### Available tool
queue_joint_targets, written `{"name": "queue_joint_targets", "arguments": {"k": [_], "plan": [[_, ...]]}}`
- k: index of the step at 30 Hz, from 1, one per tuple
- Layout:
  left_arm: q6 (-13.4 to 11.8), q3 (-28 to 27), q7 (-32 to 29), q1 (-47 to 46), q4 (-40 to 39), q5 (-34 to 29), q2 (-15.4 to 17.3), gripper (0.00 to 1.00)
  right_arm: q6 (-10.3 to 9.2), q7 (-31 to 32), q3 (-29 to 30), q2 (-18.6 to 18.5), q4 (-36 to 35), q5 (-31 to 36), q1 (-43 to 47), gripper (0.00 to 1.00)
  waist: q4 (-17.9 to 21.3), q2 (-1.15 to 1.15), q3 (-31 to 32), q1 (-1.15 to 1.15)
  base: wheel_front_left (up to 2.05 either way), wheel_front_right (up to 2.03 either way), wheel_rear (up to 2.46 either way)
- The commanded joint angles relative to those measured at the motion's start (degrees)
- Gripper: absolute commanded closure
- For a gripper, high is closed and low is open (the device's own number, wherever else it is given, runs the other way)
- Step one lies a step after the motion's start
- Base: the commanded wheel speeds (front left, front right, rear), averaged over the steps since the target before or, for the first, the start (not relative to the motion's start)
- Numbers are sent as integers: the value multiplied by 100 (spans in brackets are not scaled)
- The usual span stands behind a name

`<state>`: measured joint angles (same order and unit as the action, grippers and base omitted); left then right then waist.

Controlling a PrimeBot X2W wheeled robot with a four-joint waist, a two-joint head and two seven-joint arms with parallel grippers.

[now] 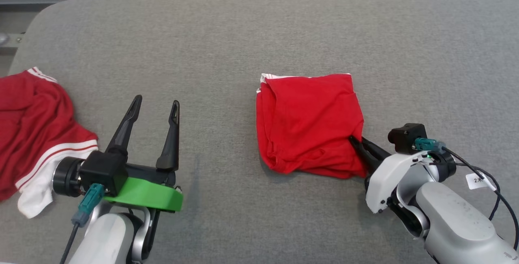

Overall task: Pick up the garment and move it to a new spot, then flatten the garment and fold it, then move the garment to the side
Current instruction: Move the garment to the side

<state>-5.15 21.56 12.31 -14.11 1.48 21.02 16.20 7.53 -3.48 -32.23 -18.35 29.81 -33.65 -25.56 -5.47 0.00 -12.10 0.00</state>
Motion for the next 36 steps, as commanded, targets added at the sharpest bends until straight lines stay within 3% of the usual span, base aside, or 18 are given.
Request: {"name": "queue_joint_targets", "arguments": {"k": [1, 10, 18, 26, 36], "plan": [[-36, -38, -35, -32, -71, -32, 70, 0, -8, -47, -131, -73, 14, 19, -117, 100, 676, 0, -146, 0, 0, 0, 0], [-85, 8, -360, -217, -497, -145, 253, 0, -8, -353, -762, -369, 282, -332, -576, 100, 1801, 0, -552, 0, 0, 0, 0], [-100, 26, -712, -492, -880, -304, 493, 0, -8, -760, -1238, -573, 614, -432, -1354, 100, 2331, 0, -1105, 0, 0, 0, 0], [35, 191, -1067, -988, -1252, -574, 696, 0, -9, -1016, -1526, -1545, 1092, -485, -2234, 100, 2432, 0, -1819, 0, 0, 0, 0], [152, 315, -1229, -1437, -1468, -734, 761, 0, -8, -1154, -1285, -2553, 1809, -667, -2838, 100, 2314, 0, -2382, 0, 0, 0, 0]]}}
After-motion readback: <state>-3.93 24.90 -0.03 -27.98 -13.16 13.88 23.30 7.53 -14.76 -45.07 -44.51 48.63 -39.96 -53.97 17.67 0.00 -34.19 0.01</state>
